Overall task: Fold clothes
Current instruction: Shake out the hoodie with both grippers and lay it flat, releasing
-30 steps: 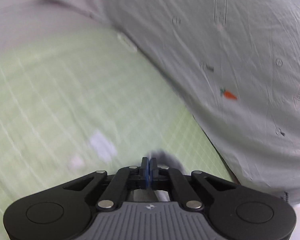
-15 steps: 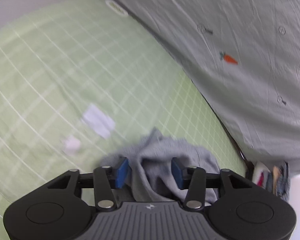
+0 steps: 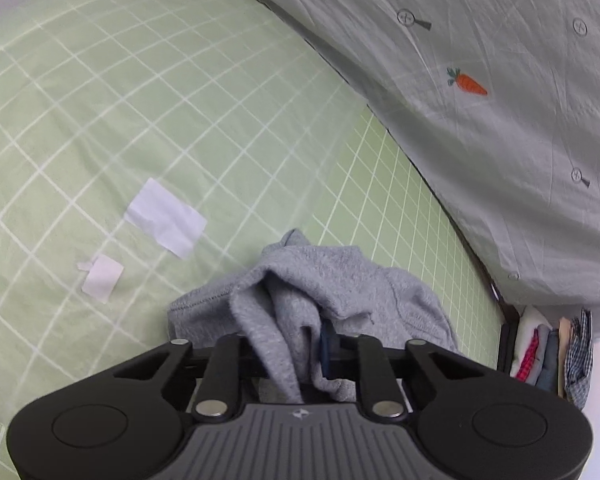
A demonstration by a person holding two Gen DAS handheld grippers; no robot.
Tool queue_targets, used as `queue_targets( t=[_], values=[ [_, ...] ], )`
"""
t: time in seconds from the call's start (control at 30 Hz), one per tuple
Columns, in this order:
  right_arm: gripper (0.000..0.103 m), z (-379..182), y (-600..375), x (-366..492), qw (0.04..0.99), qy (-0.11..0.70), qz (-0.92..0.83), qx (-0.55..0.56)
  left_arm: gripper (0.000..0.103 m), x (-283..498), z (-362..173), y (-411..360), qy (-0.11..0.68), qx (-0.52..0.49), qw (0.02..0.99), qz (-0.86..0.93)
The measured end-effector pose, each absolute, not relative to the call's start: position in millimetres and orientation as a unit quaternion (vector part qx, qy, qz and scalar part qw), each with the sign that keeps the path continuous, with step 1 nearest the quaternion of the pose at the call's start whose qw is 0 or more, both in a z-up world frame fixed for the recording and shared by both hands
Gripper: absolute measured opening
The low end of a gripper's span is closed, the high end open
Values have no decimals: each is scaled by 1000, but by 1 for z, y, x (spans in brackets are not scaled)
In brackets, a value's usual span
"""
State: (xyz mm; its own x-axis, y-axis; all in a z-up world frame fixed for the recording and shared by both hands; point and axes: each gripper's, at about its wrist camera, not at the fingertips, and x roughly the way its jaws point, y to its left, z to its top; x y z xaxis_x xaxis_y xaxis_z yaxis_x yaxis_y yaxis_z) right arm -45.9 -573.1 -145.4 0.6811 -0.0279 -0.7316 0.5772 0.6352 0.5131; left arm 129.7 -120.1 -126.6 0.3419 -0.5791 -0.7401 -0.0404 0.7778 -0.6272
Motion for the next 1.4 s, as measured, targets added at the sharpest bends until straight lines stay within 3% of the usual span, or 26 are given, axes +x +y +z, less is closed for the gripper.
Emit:
queue_targets(
  t=[0.2,0.4,0.47,0.5,0.53,0.6,0.7,0.73,0.9,1.07,1.17,1.23,1.3,1.37,1.4],
  values=[
    [8,-96,-605,12,886,311,-142,314,15,167,-105,-125,517,-301,781,-178],
    [8,-19,-611,108,944,215,-108,224,15,239,-77,-152,472,-275,815,-192],
    [20,-7,-606,129,948,203,-117,215,18,256,-74,-161,469,-258,827,-174],
    [45,-9,-604,132,947,212,-126,208,21,261,-74,-166,471,-246,832,-161],
    [62,-13,-601,134,944,223,-137,200,24,260,-77,-169,474,-236,834,-156],
    [65,-25,-595,129,938,248,-155,183,39,246,-81,-169,480,-237,829,-162],
    [84,-57,-581,98,920,303,-188,165,49,225,-89,-167,489,-239,820,-173],
    [85,-69,-576,83,910,323,-203,163,50,215,-93,-168,498,-240,814,-178],
    [85,-124,-569,1,853,410,-263,187,60,174,-112,-180,538,-239,783,-203],
    [88,-148,-558,-48,832,430,-272,221,67,154,-126,-207,568,-227,757,-229],
    [88,-153,-554,-46,832,433,-259,231,65,147,-132,-221,577,-207,754,-236],
    [88,-154,-553,-41,833,437,-250,230,55,145,-135,-225,581,-196,755,-233],
    [84,-156,-552,-38,833,440,-242,232,13,144,-137,-221,583,-202,753,-228],
    [66,-157,-552,-36,834,440,-236,233,7,145,-135,-213,577,-217,754,-225],
    [41,-157,-552,-36,836,438,-235,234,7,145,-131,-207,571,-224,758,-224]
  ],
)
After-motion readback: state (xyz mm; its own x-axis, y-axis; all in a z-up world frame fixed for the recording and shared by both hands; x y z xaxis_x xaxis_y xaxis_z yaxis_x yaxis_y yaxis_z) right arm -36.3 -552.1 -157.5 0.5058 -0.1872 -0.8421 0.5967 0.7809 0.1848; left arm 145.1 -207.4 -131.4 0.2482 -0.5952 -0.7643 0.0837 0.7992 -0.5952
